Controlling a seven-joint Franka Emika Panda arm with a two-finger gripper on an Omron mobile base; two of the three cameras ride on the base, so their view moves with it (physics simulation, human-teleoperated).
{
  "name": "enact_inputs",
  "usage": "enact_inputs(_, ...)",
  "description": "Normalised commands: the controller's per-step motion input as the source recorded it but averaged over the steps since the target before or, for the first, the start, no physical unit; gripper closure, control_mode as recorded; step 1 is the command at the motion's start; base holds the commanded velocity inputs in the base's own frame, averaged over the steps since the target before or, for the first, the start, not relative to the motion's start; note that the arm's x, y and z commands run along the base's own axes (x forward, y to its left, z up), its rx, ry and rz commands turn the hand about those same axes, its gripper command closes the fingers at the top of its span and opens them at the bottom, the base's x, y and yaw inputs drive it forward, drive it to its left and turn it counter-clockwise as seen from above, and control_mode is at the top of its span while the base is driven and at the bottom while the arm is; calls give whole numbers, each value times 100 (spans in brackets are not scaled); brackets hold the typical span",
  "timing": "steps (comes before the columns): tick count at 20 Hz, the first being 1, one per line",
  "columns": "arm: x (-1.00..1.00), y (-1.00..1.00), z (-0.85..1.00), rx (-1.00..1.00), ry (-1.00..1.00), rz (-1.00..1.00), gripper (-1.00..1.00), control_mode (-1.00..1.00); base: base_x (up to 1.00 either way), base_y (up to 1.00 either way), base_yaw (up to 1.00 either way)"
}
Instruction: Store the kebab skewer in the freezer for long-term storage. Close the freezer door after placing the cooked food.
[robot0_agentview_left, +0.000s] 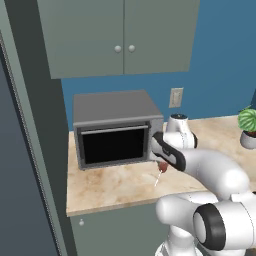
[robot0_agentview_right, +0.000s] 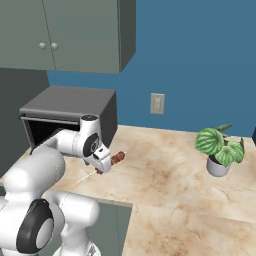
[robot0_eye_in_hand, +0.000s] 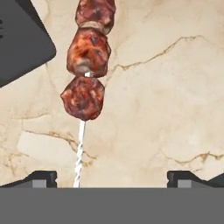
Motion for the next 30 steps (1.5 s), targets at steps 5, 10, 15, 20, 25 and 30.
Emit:
enact_inputs(5,11,0,-23,0,0,-1,-100,-100,0,0,0)
enact_inputs(10,21,0,-12,0,0,0,-100,-100,0,0,0)
enact_inputs(15,15,0,-14,0,0,0,-100,-100,0,0,0)
enact_inputs(20,7,0,-16,0,0,0,-100,-100,0,0,0)
enact_inputs(25,9,0,-12,0,0,0,-100,-100,0,0,0)
enact_inputs(30,9,0,0,0,0,0,-100,-100,0,0,0)
